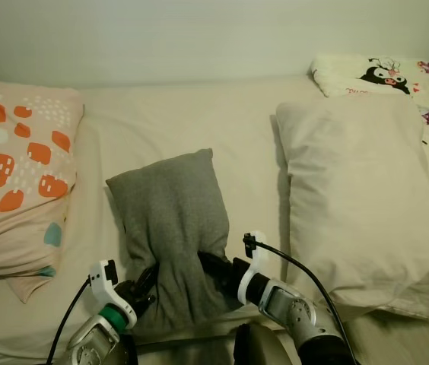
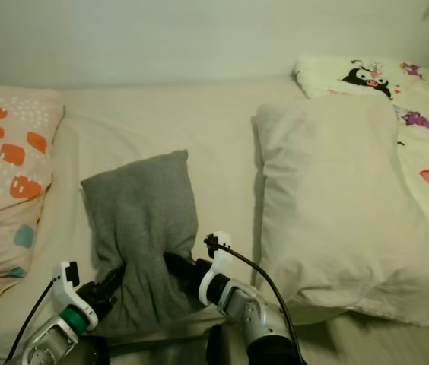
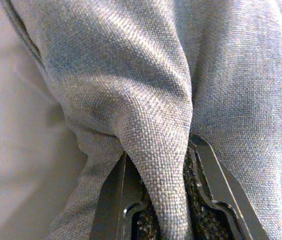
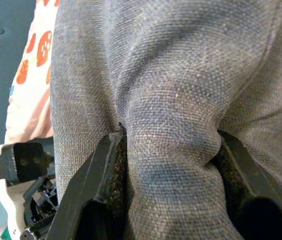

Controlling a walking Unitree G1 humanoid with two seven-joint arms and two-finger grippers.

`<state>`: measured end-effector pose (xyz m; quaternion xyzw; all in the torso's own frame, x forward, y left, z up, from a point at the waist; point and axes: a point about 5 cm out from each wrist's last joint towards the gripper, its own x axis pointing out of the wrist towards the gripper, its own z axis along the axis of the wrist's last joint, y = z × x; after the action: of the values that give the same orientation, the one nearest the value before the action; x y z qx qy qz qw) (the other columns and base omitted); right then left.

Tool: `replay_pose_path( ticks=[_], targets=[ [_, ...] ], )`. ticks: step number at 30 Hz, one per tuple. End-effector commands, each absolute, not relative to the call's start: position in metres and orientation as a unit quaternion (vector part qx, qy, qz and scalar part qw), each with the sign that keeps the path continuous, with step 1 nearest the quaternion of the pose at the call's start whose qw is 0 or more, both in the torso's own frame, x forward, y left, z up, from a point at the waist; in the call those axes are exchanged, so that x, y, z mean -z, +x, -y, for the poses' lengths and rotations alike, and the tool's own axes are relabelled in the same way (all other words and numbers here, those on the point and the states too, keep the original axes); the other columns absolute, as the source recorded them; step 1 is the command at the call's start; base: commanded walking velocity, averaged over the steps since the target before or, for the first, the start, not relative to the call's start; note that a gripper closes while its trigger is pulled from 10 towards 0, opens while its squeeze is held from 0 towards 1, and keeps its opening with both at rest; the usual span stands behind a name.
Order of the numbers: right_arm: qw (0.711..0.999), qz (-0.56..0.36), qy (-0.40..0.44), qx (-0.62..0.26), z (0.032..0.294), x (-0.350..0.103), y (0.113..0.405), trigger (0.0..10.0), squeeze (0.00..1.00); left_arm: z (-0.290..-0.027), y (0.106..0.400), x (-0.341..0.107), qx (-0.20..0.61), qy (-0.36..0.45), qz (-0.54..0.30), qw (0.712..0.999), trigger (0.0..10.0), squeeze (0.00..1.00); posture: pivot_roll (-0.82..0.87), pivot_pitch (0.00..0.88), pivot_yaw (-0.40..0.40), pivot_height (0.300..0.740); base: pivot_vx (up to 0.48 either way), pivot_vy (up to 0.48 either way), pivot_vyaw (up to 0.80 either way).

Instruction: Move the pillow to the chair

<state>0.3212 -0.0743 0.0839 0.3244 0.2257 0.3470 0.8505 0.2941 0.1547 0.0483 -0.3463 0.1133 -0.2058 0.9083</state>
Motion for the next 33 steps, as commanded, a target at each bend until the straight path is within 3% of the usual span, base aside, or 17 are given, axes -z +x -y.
replay_pose_path(
  ticks=[1,17,21,28,29,33],
  targets=[
    [0.802,-0.240,0.336,-0.430,0.030,-0.086,0.305,0.0,0.00,-0.113,0.300,-0.067,0.288,-0.326,-0.100,0.895,0.0,0.00,0.01,0.050,0.065,0.591,0.000,0.000,0.00],
    [0.827,-0.159,0.337,-0.422,0.041,-0.117,0.316,0.0,0.00,-0.109,0.316,-0.126,0.296,-0.283,0.000,0.912,0.0,0.00,0.01,0.000,0.072,0.591,0.000,0.000,0.00],
    [0.846,-0.083,0.309,-0.427,0.046,-0.144,0.317,0.0,0.00,-0.115,0.323,-0.145,0.224,-0.247,0.013,0.943,0.0,0.00,0.04,0.000,0.048,0.591,0.000,0.000,0.00],
    [0.851,-0.070,0.296,-0.428,0.045,-0.147,0.313,0.0,0.00,-0.116,0.319,-0.142,0.212,-0.194,0.007,0.958,0.0,0.00,0.04,0.000,0.044,0.591,0.000,0.000,0.00],
    [0.869,-0.056,0.273,-0.409,0.047,-0.147,0.312,4.0,0.00,-0.115,0.315,-0.143,0.196,-0.177,-0.005,0.964,10.0,0.00,0.05,0.000,0.041,0.591,0.000,0.000,0.00],
    [0.893,-0.035,0.240,-0.379,0.049,-0.147,0.310,4.0,0.00,-0.115,0.309,-0.145,0.167,-0.158,-0.025,0.973,10.0,0.00,0.05,0.000,0.041,0.591,0.000,0.000,0.00]
  ],
)
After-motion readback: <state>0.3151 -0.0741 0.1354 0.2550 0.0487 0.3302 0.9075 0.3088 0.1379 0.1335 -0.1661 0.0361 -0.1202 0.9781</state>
